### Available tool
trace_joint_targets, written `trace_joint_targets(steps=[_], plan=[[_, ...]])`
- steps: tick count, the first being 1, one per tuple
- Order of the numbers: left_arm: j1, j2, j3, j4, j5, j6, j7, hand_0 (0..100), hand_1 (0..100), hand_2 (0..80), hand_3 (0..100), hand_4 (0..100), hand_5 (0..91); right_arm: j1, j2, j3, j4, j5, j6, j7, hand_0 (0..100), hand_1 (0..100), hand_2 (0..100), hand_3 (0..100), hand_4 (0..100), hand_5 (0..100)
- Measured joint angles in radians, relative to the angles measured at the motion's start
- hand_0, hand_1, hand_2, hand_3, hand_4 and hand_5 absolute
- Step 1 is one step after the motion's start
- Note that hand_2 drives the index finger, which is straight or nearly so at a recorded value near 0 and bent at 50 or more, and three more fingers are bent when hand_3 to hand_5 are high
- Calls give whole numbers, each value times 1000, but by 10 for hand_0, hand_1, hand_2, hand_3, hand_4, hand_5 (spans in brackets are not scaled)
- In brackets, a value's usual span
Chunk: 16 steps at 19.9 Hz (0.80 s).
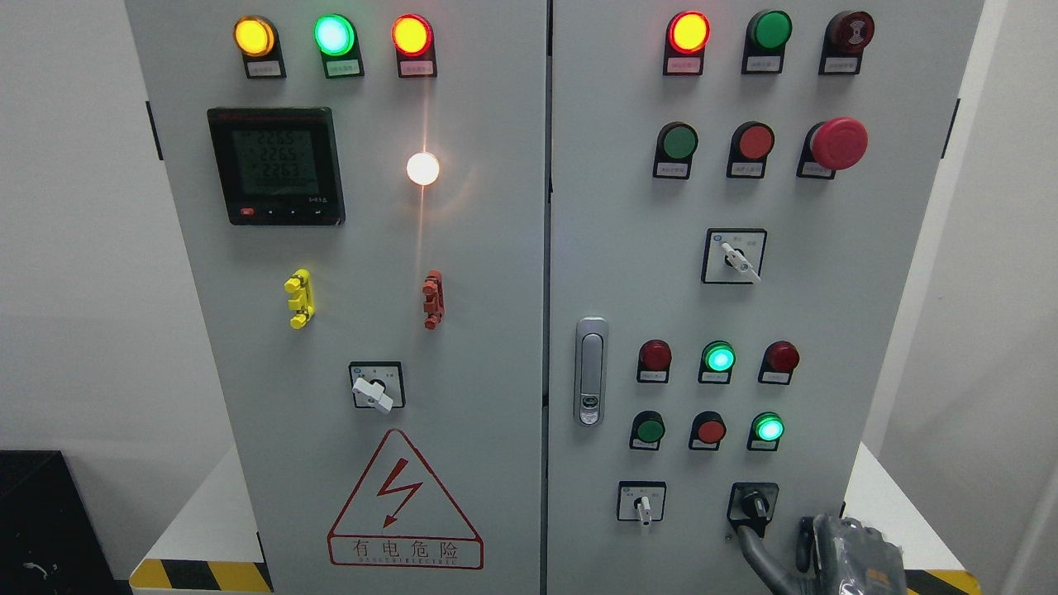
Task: Flip black knob to close circuit
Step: 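Grip the black knob with the right hand and twist it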
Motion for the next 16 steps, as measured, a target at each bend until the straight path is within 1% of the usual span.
trace_joint_targets(steps=[16], plan=[[0,0,0,0,0,0,0,120,556,0,0,0,0,-4,-10,-12,5,-1,0,-1,0,0,861,1000,989,1000]])
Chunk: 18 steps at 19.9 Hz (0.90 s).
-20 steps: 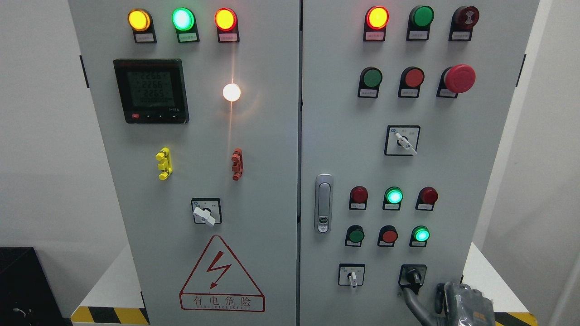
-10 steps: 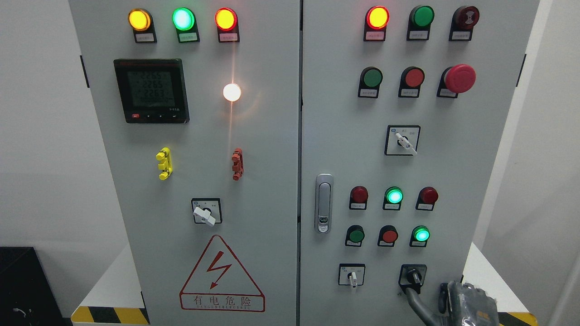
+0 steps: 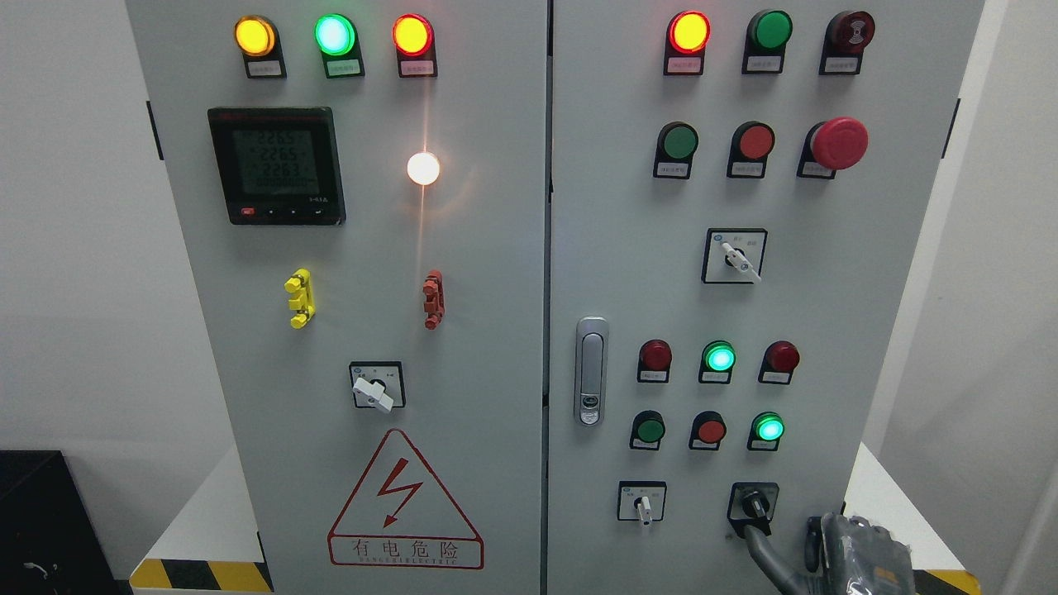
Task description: Flip black knob to close circuit
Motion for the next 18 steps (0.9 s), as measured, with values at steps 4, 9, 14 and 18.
trace_joint_targets(steps=[4,9,14,18], plan=[[0,0,0,0,0,0,0,120,556,0,0,0,0,-1,-1,-2,0,0,0,0,0,0,861,1000,990,1000],[0,0,0,0,0,0,0,120,556,0,0,0,0,-3,-2,-5,1,-1,0,0,0,0,860,1000,990,1000],[0,0,0,0,0,0,0,120,556,0,0,0,0,-7,-3,-10,2,-4,0,0,0,0,860,1000,989,1000],[0,0,0,0,0,0,0,120,556,0,0,0,0,-9,-4,-14,3,-7,0,0,0,0,859,1000,988,1000]])
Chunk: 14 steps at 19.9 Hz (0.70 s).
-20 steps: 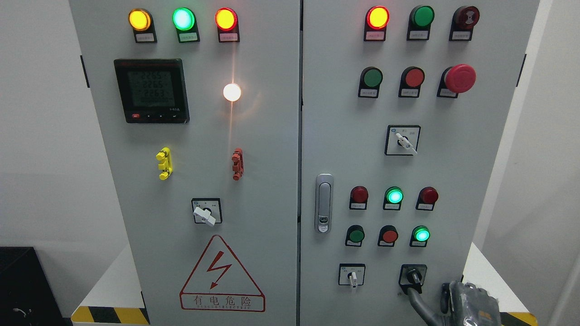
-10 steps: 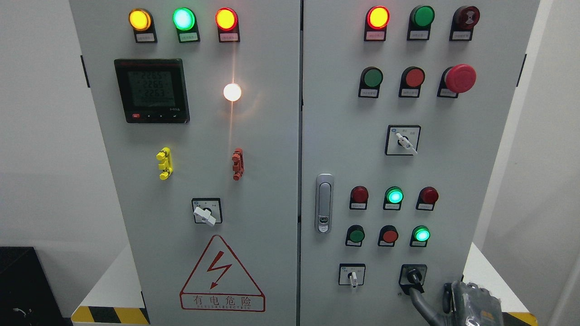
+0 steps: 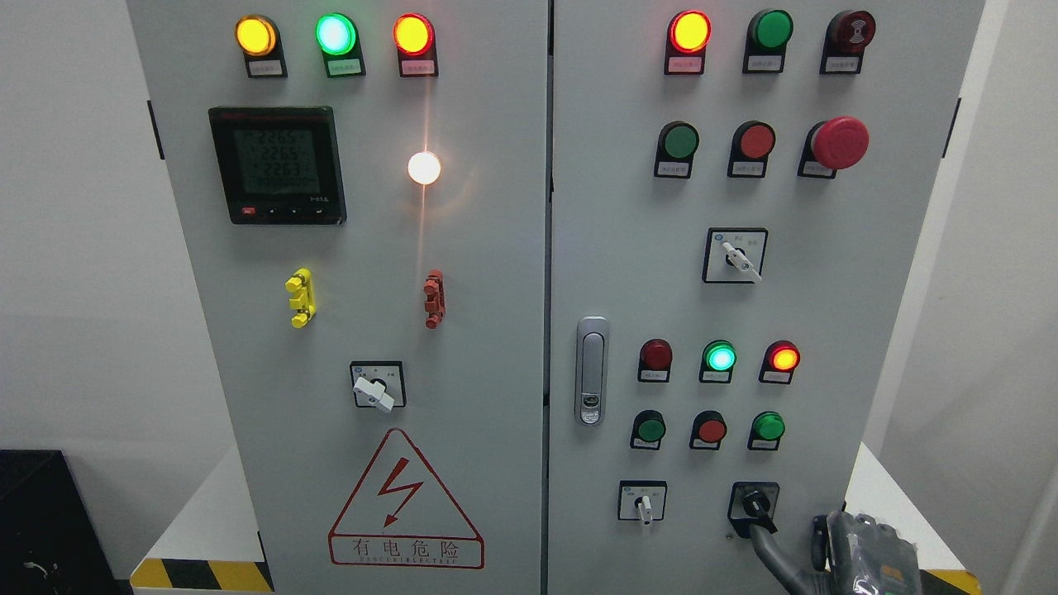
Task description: Flip black knob to close circuit
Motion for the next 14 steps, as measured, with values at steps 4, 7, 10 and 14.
trace_joint_targets(steps=[4,7,10,14], plan=[[0,0,0,0,0,0,0,120,556,0,0,0,0,-1,0,-3,0,-4,-4,0,0,0,859,1000,988,1000],[0,0,0,0,0,0,0,120,556,0,0,0,0,-1,0,-4,0,-7,-6,0,0,0,858,1000,988,1000],[0,0,0,0,0,0,0,120,556,0,0,0,0,1,-1,-5,-2,-9,-10,0,0,0,859,1000,988,1000],[0,0,0,0,0,0,0,120,556,0,0,0,0,5,-2,-2,-4,-11,-10,-1,0,0,859,1000,987,1000]])
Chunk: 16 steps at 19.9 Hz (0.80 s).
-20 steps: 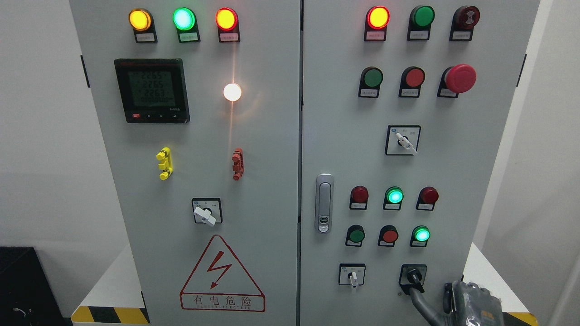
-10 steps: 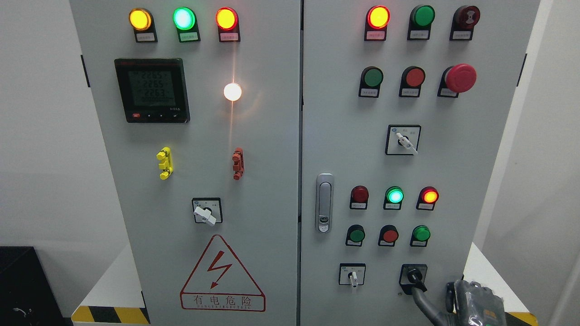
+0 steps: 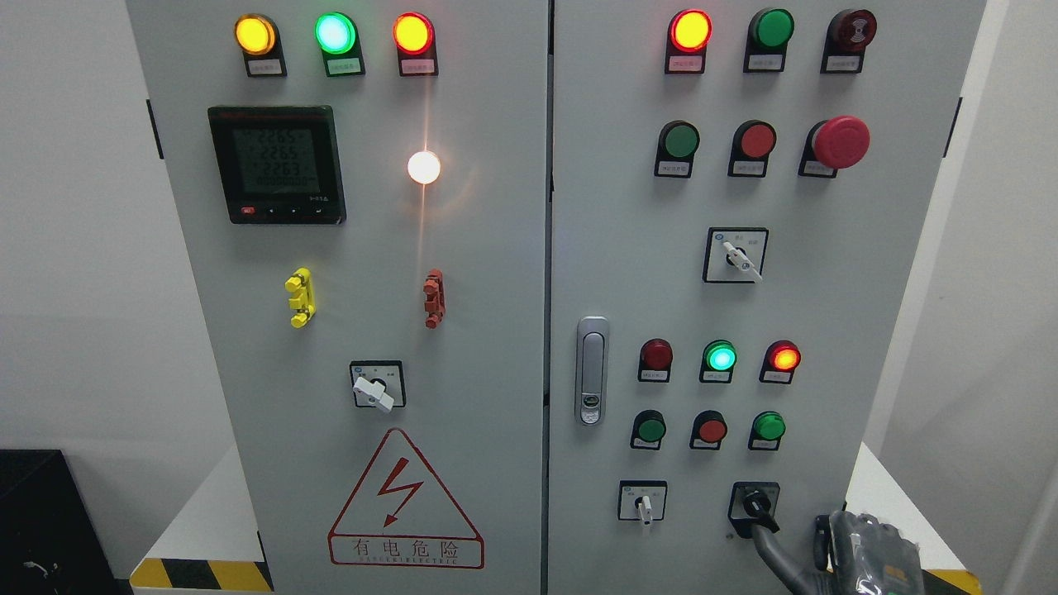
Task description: Flip black knob to close circuit
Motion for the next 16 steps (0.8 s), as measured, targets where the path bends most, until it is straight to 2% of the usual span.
trace_joint_targets(steps=[16], plan=[[0,0,0,0,0,0,0,120,556,0,0,0,0,11,-10,40,-5,-2,-4,-14,0,0,862,1000,982,1000]])
